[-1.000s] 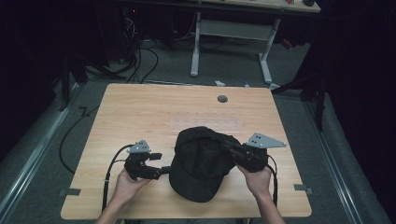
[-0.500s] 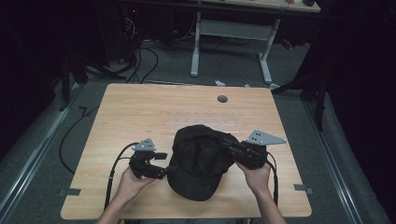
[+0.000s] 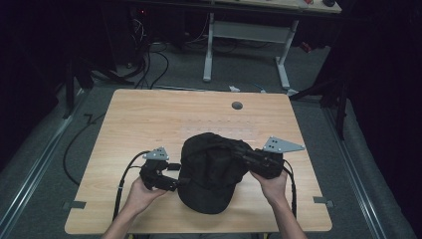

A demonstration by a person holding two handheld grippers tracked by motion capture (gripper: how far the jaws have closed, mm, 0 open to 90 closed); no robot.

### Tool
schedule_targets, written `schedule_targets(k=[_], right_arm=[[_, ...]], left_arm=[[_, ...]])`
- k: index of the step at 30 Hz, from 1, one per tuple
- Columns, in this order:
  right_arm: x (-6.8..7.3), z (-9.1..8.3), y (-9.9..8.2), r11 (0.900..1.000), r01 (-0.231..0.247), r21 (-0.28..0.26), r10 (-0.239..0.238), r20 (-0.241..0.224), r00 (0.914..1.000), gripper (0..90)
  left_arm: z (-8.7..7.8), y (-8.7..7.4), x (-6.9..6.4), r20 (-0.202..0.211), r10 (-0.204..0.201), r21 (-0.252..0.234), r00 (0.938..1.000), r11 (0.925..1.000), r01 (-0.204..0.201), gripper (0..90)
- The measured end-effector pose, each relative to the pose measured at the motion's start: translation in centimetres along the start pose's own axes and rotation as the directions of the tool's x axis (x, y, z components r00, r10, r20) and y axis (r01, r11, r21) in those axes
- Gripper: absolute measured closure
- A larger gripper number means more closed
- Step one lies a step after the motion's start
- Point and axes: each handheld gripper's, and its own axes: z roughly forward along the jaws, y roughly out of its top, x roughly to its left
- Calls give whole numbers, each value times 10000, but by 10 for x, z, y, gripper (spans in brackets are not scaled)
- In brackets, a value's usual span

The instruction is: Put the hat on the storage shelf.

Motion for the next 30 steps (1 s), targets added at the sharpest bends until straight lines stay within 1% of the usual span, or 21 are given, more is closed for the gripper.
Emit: schedule_targets(k=[5, 8, 9, 15, 20, 22, 23, 24, 25, 26, 30], right_arm=[[-2, 0, 1, 10000, -34, -56, 33, -150, 9999, 832], [-3, -1, 3, 10000, -27, -73, 26, -266, 9996, 832], [-3, -1, 4, 10000, -29, -80, 27, -301, 9995, 832], [-3, 1, 10, 9998, 198, -67, -201, -534, 9984, 830], [-6, 3, 10, 9998, 124, -155, -135, -679, 9976, 830], [-7, 3, 10, 9997, 82, -220, -98, -748, 9971, 829], [-8, 3, 10, 9997, 77, -239, -95, -767, 9970, 829], [-8, 3, 10, 9996, 64, -261, -85, -791, 9968, 828], [-8, 3, 10, 9996, 64, -261, -85, -791, 9968, 828], [-8, 4, 10, 9996, 78, -285, -101, -818, 9966, 828], [-9, 6, 9, 9995, 157, -264, -179, -842, 9963, 829]], left_arm=[[1, 2, 0, 82, 32, 104, 10000, 9999, -33, 269], [1, 4, -1, 196, 52, 129, 9998, 9999, -54, 278], [0, 4, 0, 300, 45, 65, 9995, 10000, -47, 285], [-1, 4, -1, 454, 64, 121, 9989, 9999, -69, 308], [-3, 4, -1, 531, 147, 39, 9985, 9999, -149, 369], [-4, 4, -1, 716, 156, -60, 9973, 9999, -152, 399], [-4, 4, -1, 716, 156, -60, 9973, 9999, -152, 416], [-5, 4, -1, 770, 181, -75, 9969, 9998, -175, 440], [-5, 4, -1, 843, 204, -86, 9962, 9998, -198, 440], [-5, 4, -2, 905, 237, -74, 9956, 9997, -231, 466], [-5, 4, -2, 952, 214, 20, 9952, 9998, -217, 484]])
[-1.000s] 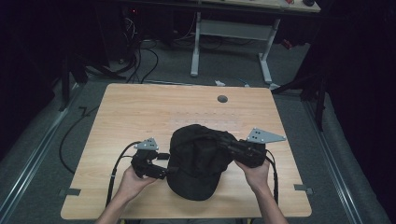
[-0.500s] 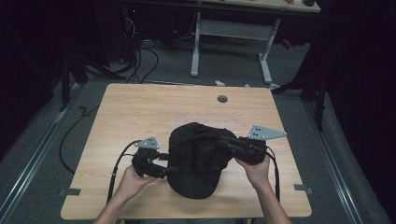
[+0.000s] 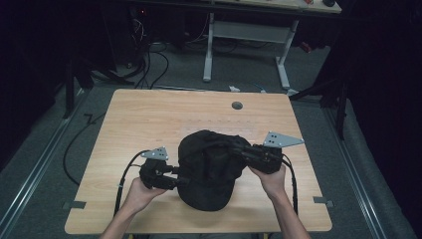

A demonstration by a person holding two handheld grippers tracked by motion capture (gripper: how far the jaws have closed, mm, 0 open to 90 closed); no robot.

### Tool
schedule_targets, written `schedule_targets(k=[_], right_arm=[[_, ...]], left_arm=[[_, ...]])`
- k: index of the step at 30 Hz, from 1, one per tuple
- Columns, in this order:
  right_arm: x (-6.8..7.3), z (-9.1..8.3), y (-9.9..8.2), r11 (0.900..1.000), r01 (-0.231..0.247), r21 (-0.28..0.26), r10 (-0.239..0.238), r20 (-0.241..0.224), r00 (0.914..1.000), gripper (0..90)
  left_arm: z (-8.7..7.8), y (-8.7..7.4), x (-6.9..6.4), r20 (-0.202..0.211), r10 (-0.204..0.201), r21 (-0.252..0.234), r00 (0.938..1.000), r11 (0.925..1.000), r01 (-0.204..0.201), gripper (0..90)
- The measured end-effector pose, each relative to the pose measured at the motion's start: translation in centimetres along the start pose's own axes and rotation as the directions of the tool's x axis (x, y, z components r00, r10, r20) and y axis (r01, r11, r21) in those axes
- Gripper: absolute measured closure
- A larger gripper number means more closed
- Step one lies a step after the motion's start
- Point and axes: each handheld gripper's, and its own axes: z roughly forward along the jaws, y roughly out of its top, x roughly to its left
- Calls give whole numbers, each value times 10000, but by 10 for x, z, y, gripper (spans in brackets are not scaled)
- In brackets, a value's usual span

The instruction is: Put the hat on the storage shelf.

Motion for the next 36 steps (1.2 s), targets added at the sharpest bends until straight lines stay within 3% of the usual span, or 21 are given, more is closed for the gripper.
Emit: schedule_targets(k=[5, 6, 18, 24, 31, 36], right_arm=[[-1, 1, 0, 10000, 58, -52, -58, 10, 10000, 829], [-2, 1, -1, 9999, 72, -115, -72, 29, 10000, 828], [-1, -1, 0, 9992, 298, -255, -294, 139, 9995, 822], [-1, -2, 0, 9988, 350, -335, -342, 241, 9991, 811], [-1, 0, 0, 9987, 334, -389, -323, 293, 9990, 793], [-1, 1, -1, 9990, 301, -324, -290, 328, 9990, 772]], left_arm=[[-3, 0, 0, 176, -60, -76, 9998, 10000, 61, 513], [-4, 0, 0, 224, -66, -115, 9997, 9999, 68, 560], [-12, 0, 2, 915, -259, -469, 9955, 9984, 303, 727], [-19, 1, 2, 1531, -378, -954, 9875, 9940, 528, 793], [-25, 1, 1, 2056, -411, -1078, 9778, 9921, 644, 850], [-27, 1, 0, 2129, -403, -1075, 9763, 9921, 644, 861]])
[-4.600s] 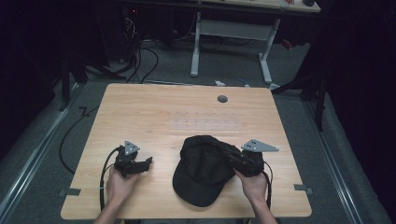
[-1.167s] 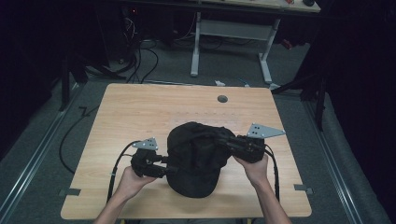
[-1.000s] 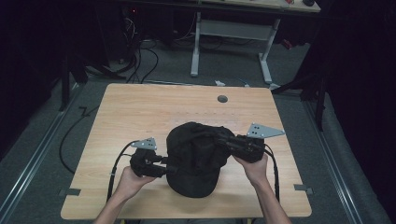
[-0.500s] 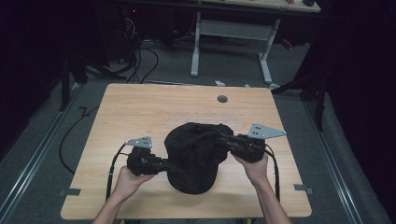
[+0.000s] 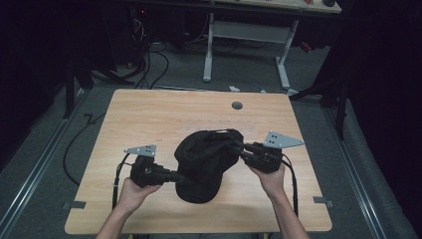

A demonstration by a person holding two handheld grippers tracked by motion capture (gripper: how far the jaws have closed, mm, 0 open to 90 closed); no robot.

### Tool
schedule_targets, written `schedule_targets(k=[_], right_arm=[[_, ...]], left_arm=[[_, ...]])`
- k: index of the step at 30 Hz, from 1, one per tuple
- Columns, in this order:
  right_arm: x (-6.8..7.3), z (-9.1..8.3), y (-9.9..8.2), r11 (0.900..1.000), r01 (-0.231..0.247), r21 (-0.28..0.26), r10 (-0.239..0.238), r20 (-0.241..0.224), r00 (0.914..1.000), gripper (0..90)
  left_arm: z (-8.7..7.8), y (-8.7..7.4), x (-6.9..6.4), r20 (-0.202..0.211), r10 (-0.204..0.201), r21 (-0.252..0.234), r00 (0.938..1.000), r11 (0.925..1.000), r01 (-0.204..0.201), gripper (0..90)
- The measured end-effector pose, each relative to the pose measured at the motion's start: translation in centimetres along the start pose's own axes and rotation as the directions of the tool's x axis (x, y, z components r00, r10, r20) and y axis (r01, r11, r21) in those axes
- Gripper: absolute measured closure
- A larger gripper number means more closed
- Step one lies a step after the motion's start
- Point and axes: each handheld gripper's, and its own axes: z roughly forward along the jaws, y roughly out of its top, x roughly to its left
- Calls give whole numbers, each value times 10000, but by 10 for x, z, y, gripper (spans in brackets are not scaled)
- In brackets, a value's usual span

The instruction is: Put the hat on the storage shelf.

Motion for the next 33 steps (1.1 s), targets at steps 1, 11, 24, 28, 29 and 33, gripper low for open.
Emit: schedule_targets(k=[1, 11, 24, 28, 29, 33], right_arm=[[0, 0, 0, 10000, 0, 0, 0, 0, 10000, 772], [-2, 2, -2, 9987, -312, 407, 297, 356, 9989, 519], [-9, -12, -19, 9966, -766, 294, 726, 1202, 9901, 398], [-11, -15, -30, 9941, -874, 648, 759, 1630, 9837, 401], [-11, -15, -30, 9941, -874, 648, 759, 1630, 9837, 401], [-14, -16, -47, 9870, -1110, 1164, 835, 2188, 9722, 402]], left_arm=[[0, 0, -1, -22, 4, 3, 10000, 10000, -4, 861], [-6, 0, -3, -499, 152, -213, 9986, 9996, -163, 865], [-17, 3, -5, -1110, 137, -572, 9937, 9982, -202, 865], [-24, 6, -6, -1417, 28, -892, 9899, 9959, -156, 865], [-24, 6, -6, -1417, 28, -892, 9899, 9959, -156, 865], [-29, 8, -6, -1705, -41, -1100, 9854, 9938, -149, 865]])
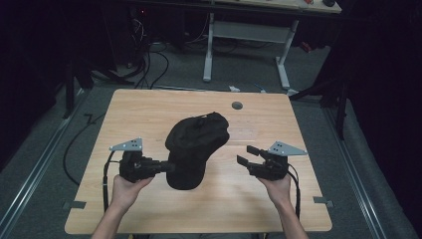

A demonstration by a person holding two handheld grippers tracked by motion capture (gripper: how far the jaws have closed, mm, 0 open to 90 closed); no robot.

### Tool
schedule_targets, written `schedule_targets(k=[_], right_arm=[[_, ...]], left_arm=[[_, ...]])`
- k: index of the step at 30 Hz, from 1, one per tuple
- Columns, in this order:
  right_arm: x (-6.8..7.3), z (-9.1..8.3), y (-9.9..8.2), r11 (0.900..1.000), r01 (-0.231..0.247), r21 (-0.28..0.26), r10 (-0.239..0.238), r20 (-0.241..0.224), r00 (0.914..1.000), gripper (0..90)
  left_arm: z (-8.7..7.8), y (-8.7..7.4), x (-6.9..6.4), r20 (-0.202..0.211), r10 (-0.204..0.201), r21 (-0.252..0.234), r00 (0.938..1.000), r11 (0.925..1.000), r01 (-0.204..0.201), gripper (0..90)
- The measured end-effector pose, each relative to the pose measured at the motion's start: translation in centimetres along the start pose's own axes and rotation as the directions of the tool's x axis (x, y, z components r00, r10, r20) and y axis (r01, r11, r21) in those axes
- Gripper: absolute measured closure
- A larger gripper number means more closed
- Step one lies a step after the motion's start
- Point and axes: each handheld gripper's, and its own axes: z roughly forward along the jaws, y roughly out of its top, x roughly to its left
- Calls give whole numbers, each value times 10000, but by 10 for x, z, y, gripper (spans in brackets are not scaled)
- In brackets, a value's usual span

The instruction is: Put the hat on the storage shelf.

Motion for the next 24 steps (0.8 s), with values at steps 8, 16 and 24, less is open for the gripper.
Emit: schedule_targets(k=[8, 16, 24], right_arm=[[-6, 9, -29, 9940, -345, 1035, 255, 875, 9958, 403], [-18, 15, -54, 9746, -1119, 1942, 677, 2205, 9730, 408], [-24, 18, -66, 9606, -1509, 2333, 693, 3248, 9432, 407]], left_arm=[[-4, 5, 0, -432, 23, -217, 9991, 9998, -32, 865], [-8, 7, 2, -825, -55, -510, 9966, 9987, 13, 865], [-12, 12, 2, -1140, 55, -717, 9935, 9973, -137, 864]])
